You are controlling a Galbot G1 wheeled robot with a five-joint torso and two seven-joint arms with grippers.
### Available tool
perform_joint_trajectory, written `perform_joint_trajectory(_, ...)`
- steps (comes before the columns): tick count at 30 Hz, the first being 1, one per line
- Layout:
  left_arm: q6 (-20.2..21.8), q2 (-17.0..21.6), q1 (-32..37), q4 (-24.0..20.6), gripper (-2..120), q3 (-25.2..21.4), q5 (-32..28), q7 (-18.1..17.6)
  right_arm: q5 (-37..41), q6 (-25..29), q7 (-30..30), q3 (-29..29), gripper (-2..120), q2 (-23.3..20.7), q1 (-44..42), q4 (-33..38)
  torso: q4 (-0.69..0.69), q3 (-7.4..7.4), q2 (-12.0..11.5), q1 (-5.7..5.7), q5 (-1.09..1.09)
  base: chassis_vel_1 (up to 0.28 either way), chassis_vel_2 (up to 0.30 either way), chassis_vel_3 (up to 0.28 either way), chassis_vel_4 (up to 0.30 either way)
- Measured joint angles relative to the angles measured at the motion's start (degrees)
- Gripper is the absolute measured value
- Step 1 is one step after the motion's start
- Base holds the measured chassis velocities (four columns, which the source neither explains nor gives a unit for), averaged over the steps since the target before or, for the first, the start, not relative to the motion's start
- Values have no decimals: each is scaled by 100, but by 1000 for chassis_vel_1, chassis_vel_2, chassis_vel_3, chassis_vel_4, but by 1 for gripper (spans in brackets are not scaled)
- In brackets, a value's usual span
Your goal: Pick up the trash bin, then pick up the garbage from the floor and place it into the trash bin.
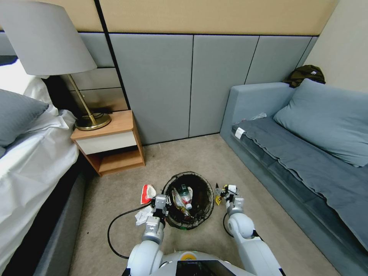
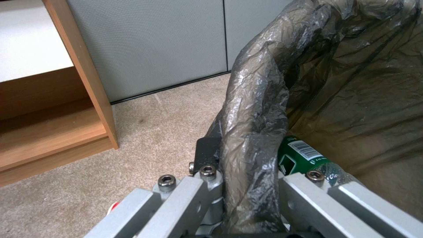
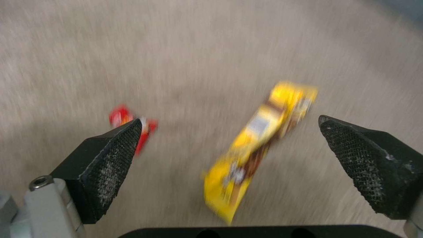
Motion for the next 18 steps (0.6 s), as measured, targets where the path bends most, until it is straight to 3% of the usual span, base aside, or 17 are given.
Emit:
perform_joint_trajectory(7, 0, 15, 20, 0, 1, 11, 2, -9, 286, -295, 57, -119, 100, 16, 320, -515, 0, 0, 0, 0, 0, 0, 0, 0, 0)
perform_joint_trajectory(18, -3, 12, 26, 8, 1, 33, 1, -13, 196, -230, 9, -117, 100, 108, 695, -1038, 1, 0, 1, 0, 0, 0, 0, 0, 0)
